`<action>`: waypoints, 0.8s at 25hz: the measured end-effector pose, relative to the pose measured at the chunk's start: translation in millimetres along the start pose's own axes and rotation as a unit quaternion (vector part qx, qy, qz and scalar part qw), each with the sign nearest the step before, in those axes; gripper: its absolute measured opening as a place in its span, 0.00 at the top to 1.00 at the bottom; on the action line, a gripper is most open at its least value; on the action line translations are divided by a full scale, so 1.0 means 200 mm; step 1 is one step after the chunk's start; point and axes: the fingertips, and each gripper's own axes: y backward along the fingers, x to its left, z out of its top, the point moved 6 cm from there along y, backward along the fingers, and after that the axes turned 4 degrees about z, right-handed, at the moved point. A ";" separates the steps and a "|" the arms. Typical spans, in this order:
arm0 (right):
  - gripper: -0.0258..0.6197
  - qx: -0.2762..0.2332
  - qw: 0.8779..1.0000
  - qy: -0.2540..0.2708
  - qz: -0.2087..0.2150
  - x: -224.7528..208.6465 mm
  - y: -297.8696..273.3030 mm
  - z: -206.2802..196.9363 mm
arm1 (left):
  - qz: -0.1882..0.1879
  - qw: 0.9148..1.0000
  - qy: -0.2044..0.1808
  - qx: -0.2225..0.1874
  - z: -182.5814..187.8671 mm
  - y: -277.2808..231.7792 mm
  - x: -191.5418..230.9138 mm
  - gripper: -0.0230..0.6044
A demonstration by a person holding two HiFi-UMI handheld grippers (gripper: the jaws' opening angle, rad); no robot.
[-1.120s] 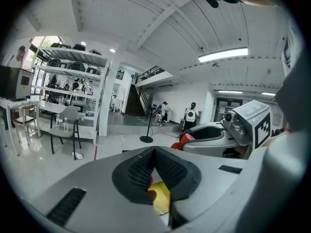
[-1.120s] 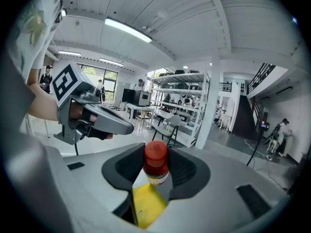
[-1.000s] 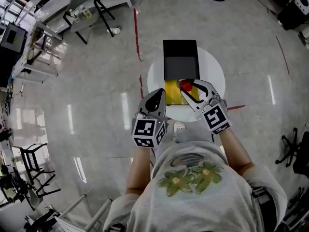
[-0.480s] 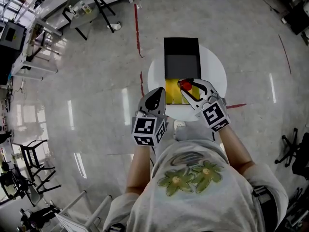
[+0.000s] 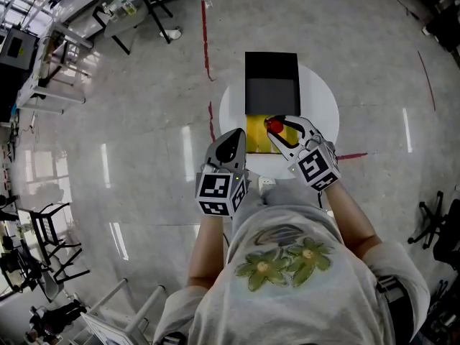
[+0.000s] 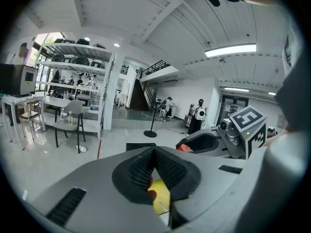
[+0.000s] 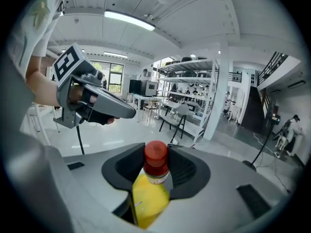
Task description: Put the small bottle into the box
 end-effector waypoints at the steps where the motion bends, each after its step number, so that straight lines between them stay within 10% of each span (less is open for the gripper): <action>1: 0.73 0.002 1.000 0.003 0.004 0.00 -0.01 -0.01 | 0.001 1.000 0.000 0.001 0.00 0.00 0.01 0.96; 20: 0.73 0.034 0.998 0.021 0.045 -0.02 -0.13 -0.13 | 0.025 1.000 0.002 0.008 0.00 -0.04 0.03 0.96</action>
